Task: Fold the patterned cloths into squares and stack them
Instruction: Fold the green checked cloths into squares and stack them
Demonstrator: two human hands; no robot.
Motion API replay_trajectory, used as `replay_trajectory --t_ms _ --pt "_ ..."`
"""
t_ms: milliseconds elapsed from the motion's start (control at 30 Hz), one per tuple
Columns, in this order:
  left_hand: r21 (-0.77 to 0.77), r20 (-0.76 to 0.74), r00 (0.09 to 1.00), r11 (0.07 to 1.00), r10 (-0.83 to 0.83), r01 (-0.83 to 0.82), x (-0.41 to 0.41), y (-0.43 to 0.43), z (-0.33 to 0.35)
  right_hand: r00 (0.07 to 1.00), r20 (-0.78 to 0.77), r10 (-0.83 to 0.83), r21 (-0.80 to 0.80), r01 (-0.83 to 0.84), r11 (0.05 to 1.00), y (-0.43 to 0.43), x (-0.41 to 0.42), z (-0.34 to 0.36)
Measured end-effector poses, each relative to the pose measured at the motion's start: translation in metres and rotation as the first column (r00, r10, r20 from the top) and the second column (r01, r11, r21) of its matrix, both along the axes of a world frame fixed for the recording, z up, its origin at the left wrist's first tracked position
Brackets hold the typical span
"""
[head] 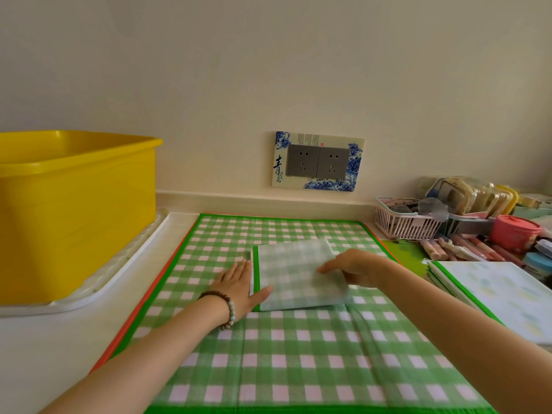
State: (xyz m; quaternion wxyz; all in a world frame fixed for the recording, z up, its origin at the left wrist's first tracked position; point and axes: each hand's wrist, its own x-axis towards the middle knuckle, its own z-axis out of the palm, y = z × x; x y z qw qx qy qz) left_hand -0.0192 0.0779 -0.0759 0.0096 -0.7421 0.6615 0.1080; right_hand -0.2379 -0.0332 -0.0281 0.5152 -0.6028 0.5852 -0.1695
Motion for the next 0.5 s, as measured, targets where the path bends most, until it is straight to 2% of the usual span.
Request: replay_trajectory --t_ms 100,233,300,400,433,500 --pt "-0.057 -0.072 0.997 0.998 0.020 -0.024 0.003 0.000 -0.001 0.976 0.216 -0.028 0.088 0.010 0.996 0.013 0.004 0.003" --pt "-0.175 -0.283 0.959 0.982 0.020 -0.072 0.001 0.006 0.012 0.953 0.299 -0.040 0.053 0.025 0.998 0.026 -0.004 0.014" --pt "-0.204 -0.472 0.881 0.969 0.026 -0.139 -0.009 0.006 0.024 0.941 0.338 -0.027 -0.005 0.031 1.000 0.030 -0.017 0.028" --pt "-0.158 -0.770 0.636 0.951 0.049 -0.265 -0.033 0.000 0.046 0.930 0.366 0.044 -0.116 -0.001 0.993 0.036 -0.048 0.054" --pt "-0.115 -0.860 0.508 0.952 0.047 -0.284 -0.044 -0.004 0.053 0.931 0.361 0.051 -0.143 0.001 0.990 0.039 -0.061 0.064" --pt "0.000 -0.984 0.173 0.959 0.051 -0.284 -0.069 -0.009 0.067 0.938 0.343 0.045 -0.182 0.020 0.983 0.044 -0.087 0.080"
